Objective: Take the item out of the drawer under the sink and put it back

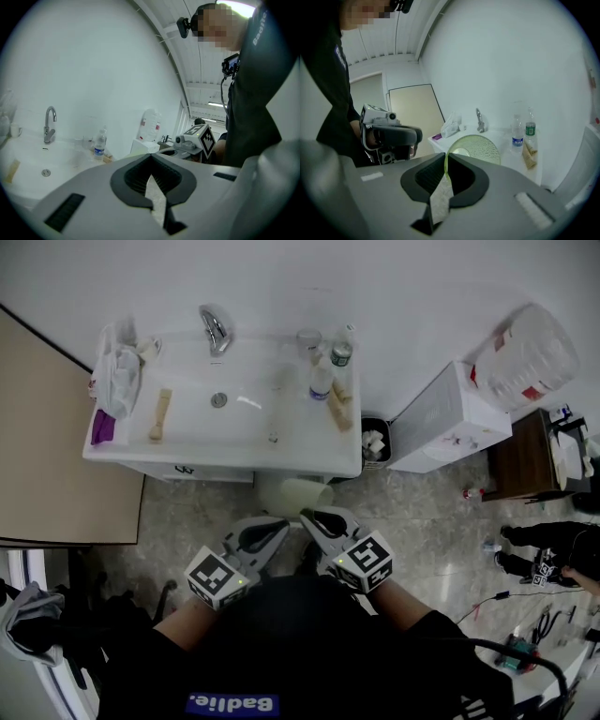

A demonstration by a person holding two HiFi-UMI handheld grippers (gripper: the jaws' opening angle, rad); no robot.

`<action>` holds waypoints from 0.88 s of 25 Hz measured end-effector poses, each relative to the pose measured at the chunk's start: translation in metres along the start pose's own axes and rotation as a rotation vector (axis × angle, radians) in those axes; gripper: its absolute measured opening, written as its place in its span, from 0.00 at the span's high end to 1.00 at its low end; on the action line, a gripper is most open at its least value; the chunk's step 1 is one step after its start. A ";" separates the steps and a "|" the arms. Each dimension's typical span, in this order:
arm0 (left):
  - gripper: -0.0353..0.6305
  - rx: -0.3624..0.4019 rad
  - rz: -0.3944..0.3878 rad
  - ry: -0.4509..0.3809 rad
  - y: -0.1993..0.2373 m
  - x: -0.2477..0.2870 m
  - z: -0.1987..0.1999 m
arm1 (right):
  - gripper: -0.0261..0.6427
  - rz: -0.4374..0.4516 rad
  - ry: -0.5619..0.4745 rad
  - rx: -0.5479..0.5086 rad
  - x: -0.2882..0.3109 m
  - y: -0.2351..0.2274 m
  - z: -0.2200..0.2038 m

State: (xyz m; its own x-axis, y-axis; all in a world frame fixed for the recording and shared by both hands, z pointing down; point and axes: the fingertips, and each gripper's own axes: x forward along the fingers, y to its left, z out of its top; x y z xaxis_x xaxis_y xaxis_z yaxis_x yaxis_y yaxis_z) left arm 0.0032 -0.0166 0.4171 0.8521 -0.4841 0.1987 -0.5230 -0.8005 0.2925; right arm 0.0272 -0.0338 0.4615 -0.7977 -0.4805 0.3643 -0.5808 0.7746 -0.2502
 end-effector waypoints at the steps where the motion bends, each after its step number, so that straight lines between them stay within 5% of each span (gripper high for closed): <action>1: 0.94 -0.003 0.007 0.001 0.002 -0.001 -0.001 | 0.93 0.007 0.019 -0.009 0.005 -0.001 -0.006; 22: 0.94 -0.065 0.166 0.004 0.039 -0.030 -0.016 | 0.93 0.059 0.486 -0.279 0.095 -0.049 -0.175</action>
State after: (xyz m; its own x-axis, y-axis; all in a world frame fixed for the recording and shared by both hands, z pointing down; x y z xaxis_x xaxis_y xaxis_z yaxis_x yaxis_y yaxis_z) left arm -0.0432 -0.0279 0.4372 0.7538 -0.6064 0.2529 -0.6568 -0.6848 0.3156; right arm 0.0082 -0.0460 0.6651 -0.6227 -0.2398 0.7448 -0.4205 0.9053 -0.0601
